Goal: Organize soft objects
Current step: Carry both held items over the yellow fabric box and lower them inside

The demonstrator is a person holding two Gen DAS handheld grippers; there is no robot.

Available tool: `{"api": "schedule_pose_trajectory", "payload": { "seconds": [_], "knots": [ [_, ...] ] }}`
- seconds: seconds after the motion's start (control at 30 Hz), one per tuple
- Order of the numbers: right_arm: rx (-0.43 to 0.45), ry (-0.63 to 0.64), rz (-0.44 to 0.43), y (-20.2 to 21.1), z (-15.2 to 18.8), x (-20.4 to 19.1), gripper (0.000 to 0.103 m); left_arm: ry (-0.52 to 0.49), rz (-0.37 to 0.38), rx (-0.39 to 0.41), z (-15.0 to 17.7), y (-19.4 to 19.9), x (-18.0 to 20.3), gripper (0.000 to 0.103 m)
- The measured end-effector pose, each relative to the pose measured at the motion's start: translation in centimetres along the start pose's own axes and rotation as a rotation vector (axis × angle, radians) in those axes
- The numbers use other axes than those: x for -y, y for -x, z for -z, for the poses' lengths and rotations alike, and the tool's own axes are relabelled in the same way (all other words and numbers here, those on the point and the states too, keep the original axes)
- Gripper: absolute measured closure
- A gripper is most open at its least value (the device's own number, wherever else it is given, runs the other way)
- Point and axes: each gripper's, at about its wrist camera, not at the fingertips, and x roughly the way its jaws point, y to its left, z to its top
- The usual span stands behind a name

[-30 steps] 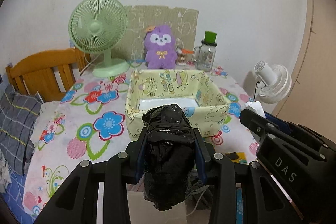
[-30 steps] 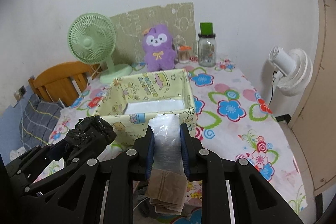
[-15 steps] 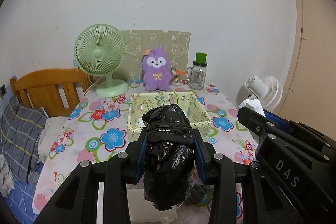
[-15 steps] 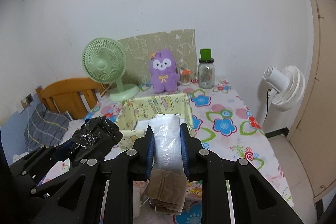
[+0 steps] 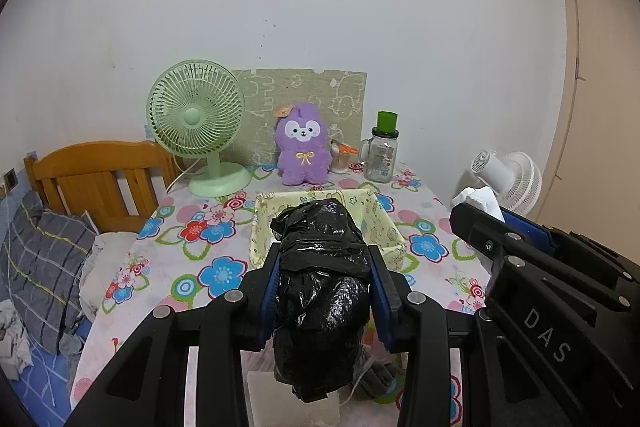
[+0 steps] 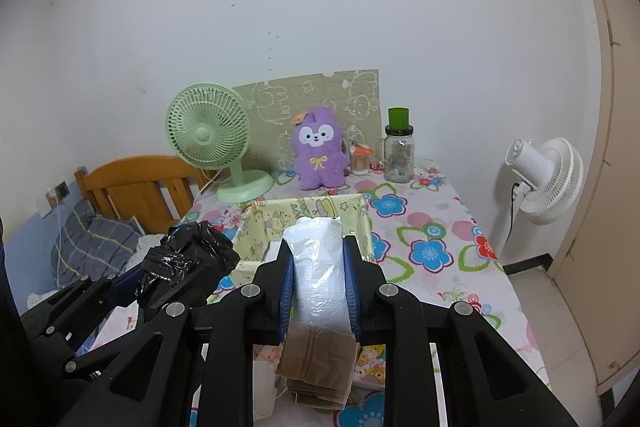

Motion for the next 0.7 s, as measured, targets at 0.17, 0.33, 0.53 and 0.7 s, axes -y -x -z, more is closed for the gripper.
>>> {"api": "schedule_pose_trajectory", "payload": {
  "seconds": [0.17, 0.33, 0.53, 0.7],
  "knots": [
    [0.012, 0.004, -0.007, -1.0, -1.0, -0.3, 0.077, 0.005, -0.012, 0.005, -1.1, -1.0, -0.2, 0.063],
    [0.008, -0.002, -0.015, -2.6, -2.0, -0.3, 0.077, 0.003, -0.030, 0.004, -2.1, -2.5, -0.6, 0.063],
    [-0.005, 0.001, -0.014, -5.0, -3.1, -0.3, 0.077, 0.009, -0.043, -0.009, -3.0, -4.7, -1.4, 0.063],
    [-0.027, -0.005, -0.014, -7.5, -3.7, -0.2, 0.077, 0.013, -0.051, -0.027, -3.5, -6.8, -1.8, 0.063]
  ]
}}
